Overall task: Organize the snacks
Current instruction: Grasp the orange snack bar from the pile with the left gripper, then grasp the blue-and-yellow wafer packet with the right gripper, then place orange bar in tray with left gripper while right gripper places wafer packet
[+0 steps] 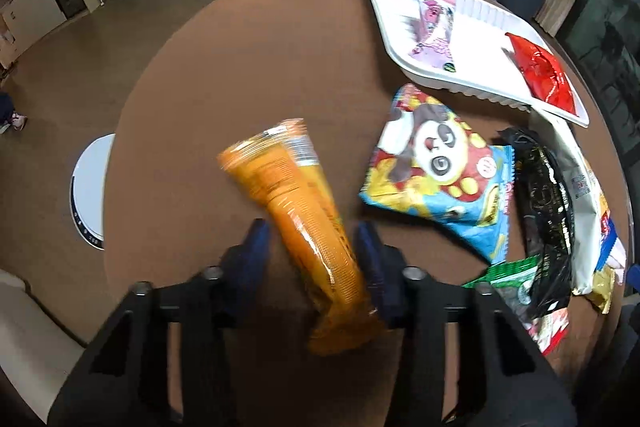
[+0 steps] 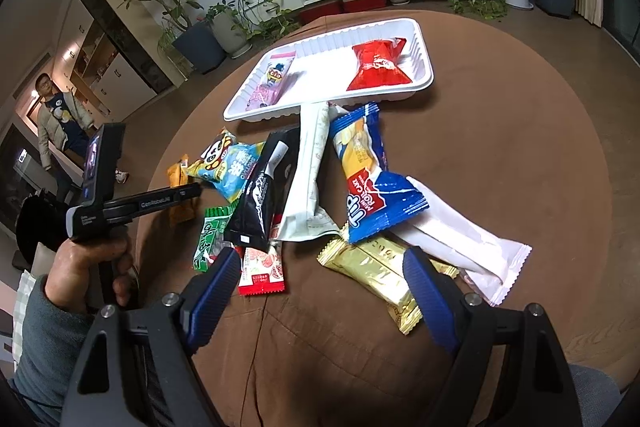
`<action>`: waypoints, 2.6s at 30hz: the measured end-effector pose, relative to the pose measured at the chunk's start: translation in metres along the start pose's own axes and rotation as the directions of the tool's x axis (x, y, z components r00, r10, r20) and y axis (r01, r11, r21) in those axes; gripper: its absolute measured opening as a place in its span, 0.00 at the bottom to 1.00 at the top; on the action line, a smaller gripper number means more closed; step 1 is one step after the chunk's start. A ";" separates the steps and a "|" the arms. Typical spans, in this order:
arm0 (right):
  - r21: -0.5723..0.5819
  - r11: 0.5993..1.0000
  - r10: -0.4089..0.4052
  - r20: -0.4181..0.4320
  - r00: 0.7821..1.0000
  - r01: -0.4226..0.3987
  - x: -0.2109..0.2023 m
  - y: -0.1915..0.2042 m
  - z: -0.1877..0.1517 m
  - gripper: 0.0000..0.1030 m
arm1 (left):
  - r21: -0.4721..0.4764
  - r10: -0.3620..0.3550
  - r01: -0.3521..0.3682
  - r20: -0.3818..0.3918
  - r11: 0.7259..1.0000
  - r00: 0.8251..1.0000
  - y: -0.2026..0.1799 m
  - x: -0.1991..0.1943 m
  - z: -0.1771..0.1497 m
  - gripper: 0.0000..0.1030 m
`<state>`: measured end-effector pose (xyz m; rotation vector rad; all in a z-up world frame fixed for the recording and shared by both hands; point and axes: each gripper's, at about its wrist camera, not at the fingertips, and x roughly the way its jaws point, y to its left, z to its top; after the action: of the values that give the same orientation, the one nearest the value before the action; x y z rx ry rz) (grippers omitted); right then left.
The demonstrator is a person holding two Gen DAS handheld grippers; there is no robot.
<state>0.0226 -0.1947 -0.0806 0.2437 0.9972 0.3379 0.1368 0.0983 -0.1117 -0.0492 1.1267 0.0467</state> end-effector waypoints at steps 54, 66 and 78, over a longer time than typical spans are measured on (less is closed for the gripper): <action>0.027 0.998 -0.053 -0.123 0.991 0.057 0.044 -0.049 0.075 0.27 | 0.171 -0.302 0.301 -0.019 0.938 0.953 -0.014 -0.053 -0.036 0.15; 0.179 0.981 -0.071 -0.017 0.997 0.073 0.014 -0.088 0.117 0.27 | 0.218 -0.356 0.335 0.064 0.916 0.932 -0.059 -0.066 0.077 0.15; 0.054 0.998 0.037 -0.002 0.999 -0.037 0.070 -0.013 0.209 0.27 | 0.235 -0.285 0.260 0.076 0.937 0.956 -0.119 0.000 0.193 0.15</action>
<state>0.2377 -0.1891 -0.0299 0.3109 1.0065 0.3455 0.3180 -0.0084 -0.0267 -0.0025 1.0009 -0.3224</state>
